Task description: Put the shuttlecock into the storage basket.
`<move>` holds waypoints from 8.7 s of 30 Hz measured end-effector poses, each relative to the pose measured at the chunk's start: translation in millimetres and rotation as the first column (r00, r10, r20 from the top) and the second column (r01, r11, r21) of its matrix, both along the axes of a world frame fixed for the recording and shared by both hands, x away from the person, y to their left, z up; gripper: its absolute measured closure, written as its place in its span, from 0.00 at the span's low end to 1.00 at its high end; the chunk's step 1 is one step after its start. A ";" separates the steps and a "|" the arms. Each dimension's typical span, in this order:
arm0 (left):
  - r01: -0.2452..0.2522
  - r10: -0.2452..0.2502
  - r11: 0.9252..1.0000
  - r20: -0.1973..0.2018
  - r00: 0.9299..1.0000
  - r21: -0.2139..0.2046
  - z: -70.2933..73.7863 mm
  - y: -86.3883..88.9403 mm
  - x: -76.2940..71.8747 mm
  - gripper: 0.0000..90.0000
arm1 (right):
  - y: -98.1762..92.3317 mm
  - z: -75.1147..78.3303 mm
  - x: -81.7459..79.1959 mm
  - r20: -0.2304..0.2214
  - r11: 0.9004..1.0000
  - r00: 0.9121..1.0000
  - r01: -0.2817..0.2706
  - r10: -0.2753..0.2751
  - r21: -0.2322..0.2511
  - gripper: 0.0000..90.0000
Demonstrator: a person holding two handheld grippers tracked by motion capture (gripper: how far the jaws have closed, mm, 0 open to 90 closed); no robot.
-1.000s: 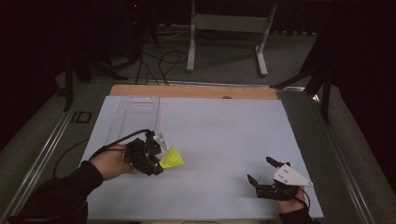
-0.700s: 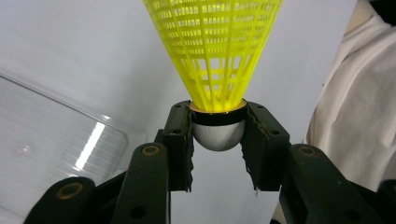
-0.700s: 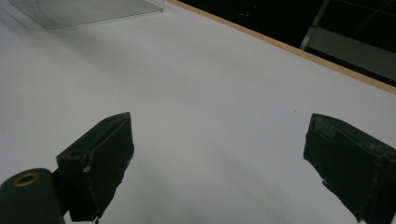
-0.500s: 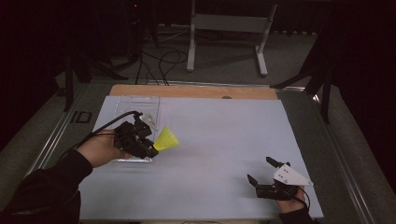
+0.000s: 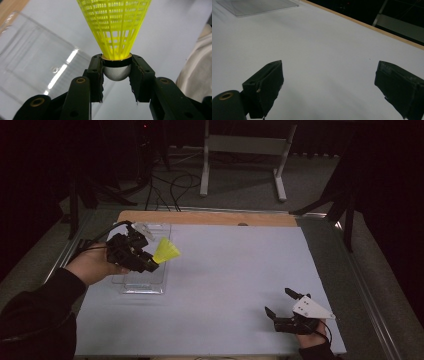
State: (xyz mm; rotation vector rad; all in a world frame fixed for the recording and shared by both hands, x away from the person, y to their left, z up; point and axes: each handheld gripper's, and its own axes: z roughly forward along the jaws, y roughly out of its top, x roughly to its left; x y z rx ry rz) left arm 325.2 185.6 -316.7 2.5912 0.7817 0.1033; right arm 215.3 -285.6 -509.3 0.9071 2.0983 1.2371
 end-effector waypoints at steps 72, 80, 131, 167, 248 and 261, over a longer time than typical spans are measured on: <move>-0.340 0.346 0.937 -0.069 0.936 0.076 -105.5 97.0 25.5 0.72 | 0.1 -0.4 0.5 -0.005 1.000 1.000 -0.011 0.011 0.000 0.09; -0.338 0.352 0.928 -0.069 0.934 0.157 -115.2 91.9 24.6 0.72 | -0.1 -0.5 0.7 -0.007 1.000 1.000 -0.011 0.011 0.001 0.09; -0.316 0.323 0.945 -0.079 0.943 0.090 -96.4 77.2 25.8 0.00 | -1.0 -1.6 0.6 -0.015 1.000 1.000 -0.002 0.002 0.000 0.09; -0.116 0.110 0.982 -0.050 0.993 -0.146 -68.8 -15.0 31.7 0.00 | -1.6 -0.9 -0.5 -0.010 1.000 1.000 -0.002 0.002 -0.001 0.09; 0.092 -0.081 0.958 0.051 0.995 -0.270 -188.6 -38.3 -78.2 0.00 | -1.1 -0.7 -0.4 -0.014 1.000 1.000 -0.019 0.019 -0.006 0.09; 0.000 0.045 0.934 0.116 0.992 -0.358 -194.9 -8.1 -92.3 0.00 | -0.3 -2.0 0.2 -0.019 1.000 1.000 -0.023 0.023 -0.010 0.09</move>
